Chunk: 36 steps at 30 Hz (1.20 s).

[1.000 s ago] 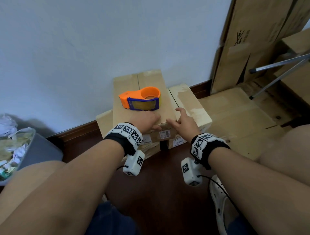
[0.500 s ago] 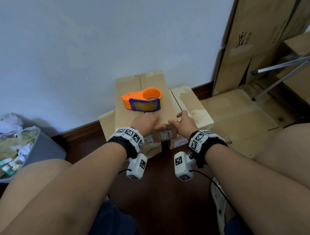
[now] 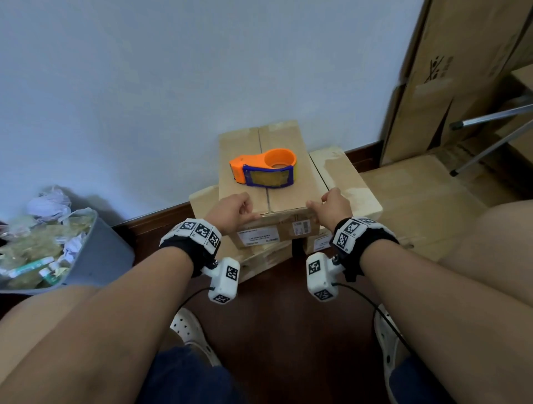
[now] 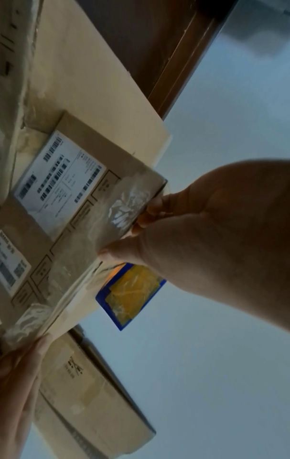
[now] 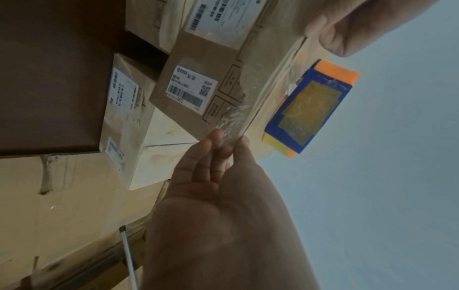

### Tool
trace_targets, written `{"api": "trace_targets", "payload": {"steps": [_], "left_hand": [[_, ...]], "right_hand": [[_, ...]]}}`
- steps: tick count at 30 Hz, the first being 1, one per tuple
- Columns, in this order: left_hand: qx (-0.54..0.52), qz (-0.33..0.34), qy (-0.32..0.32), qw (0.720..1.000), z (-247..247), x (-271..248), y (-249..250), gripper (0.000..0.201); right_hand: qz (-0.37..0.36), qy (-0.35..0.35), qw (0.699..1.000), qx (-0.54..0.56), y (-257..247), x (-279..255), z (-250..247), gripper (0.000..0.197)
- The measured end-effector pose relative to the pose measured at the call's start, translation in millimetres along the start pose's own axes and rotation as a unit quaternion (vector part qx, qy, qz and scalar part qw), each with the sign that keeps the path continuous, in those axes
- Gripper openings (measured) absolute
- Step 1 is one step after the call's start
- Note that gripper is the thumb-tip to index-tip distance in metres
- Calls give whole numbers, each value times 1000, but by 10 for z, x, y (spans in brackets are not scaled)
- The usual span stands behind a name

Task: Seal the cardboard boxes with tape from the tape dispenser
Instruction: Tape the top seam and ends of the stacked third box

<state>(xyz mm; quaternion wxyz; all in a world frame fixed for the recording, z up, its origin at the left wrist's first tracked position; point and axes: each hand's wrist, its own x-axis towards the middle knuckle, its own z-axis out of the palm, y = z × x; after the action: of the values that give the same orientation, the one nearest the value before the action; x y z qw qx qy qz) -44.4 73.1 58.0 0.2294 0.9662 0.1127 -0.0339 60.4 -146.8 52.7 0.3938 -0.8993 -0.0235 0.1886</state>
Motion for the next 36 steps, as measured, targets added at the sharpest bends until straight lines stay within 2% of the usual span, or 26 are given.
{"api": "trace_targets", "payload": {"steps": [2,4,7,9,11,13,16,20,22,26,29,31,33,34,36], "left_hand": [[-30,-15,13,999,-29,-16,21,23],[-92,-48,64,993,-104,-61,-10,23],[-92,-155,149,972,-211,-146,-237,29],[-107,-245,143,953,-242,-213,-413,29],[-180,-300,81,933,-221,-297,-460,25],[-261,-315,49,911,-192,-340,-419,21],[-358,-316,59,877,-180,-321,-310,19],[-423,-321,67,845,-172,-262,-207,22],[-431,-325,72,839,-169,-241,-177,21],[-403,-355,90,838,-122,-190,-209,21],[-388,-347,79,850,-107,-174,-237,31],[-346,-329,80,875,-125,-184,-200,31],[-205,-302,67,929,-143,-200,-130,26],[-135,-286,55,947,-163,-216,-73,25],[-50,-256,36,965,-188,-258,43,27]], "right_hand": [[1,7,1000,6,4,-14,28,42],[3,14,1000,7,8,-30,51,39],[0,26,1000,4,18,-28,78,39],[5,27,1000,9,9,-23,81,39],[26,29,999,25,5,0,71,34],[41,38,998,19,-4,24,38,28],[37,47,998,-3,-27,35,0,22],[27,18,999,-17,-58,20,78,35],[23,-2,1000,-19,-88,13,90,37],[4,-16,999,-35,-20,36,49,23],[-27,-20,998,-61,39,50,24,32],[-37,-30,996,-75,20,37,9,39],[-46,-35,995,-78,22,37,10,39],[-49,-34,995,-74,38,47,24,39],[-41,-26,998,-48,57,41,54,55]]}}
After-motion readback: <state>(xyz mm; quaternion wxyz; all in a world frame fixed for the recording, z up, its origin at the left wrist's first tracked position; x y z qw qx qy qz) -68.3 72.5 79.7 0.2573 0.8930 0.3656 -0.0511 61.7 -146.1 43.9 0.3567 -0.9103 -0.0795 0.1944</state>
